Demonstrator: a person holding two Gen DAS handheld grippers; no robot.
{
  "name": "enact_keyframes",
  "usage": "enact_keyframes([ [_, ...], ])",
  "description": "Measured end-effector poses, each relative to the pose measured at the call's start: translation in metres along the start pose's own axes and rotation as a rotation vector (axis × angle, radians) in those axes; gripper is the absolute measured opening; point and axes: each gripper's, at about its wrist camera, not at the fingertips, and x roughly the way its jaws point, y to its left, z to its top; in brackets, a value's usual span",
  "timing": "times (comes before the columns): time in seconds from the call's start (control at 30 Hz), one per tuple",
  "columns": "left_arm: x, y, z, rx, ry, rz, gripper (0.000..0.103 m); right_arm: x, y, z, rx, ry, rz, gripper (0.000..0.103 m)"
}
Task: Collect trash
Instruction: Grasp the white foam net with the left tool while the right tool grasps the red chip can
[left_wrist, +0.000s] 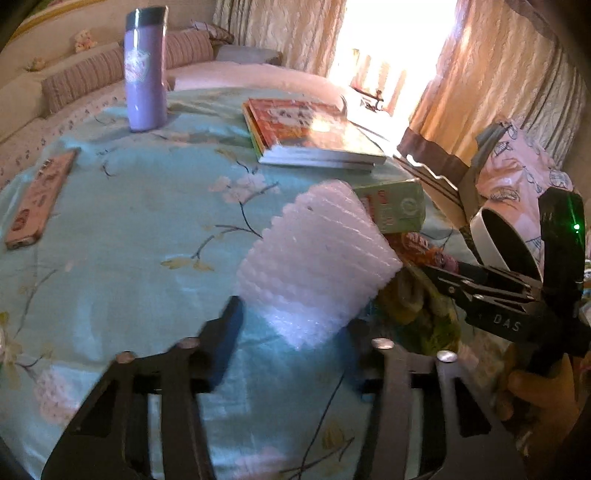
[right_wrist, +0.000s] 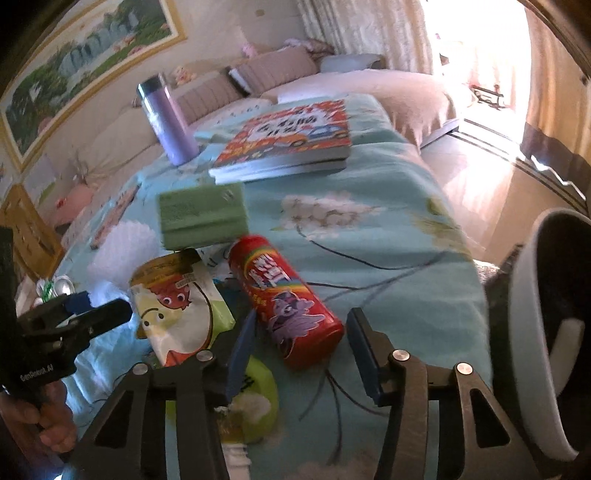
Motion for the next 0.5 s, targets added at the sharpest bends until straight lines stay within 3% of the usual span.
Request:
enact_keyframes([
  [0.1, 0.004, 0.000, -0.001, 0.005, 0.010, -0.017, 0.019, 0.003, 0.005, 0.002, -0.015, -0.001, -0.002, 0.047],
  [0.17, 0.001, -0.002, -0.003, 0.013, 0.002, -0.016, 0.016, 0.001, 0.004, 0.001, -0.013, -0.005, 0.001, 0.045],
  [0.5, -0.034, 0.002, -0.014, -0.025, -0.056, -0.032, 0.013, -0.042, -0.015, -0.016, 0.100, -0.099, 0.004, 0.040],
])
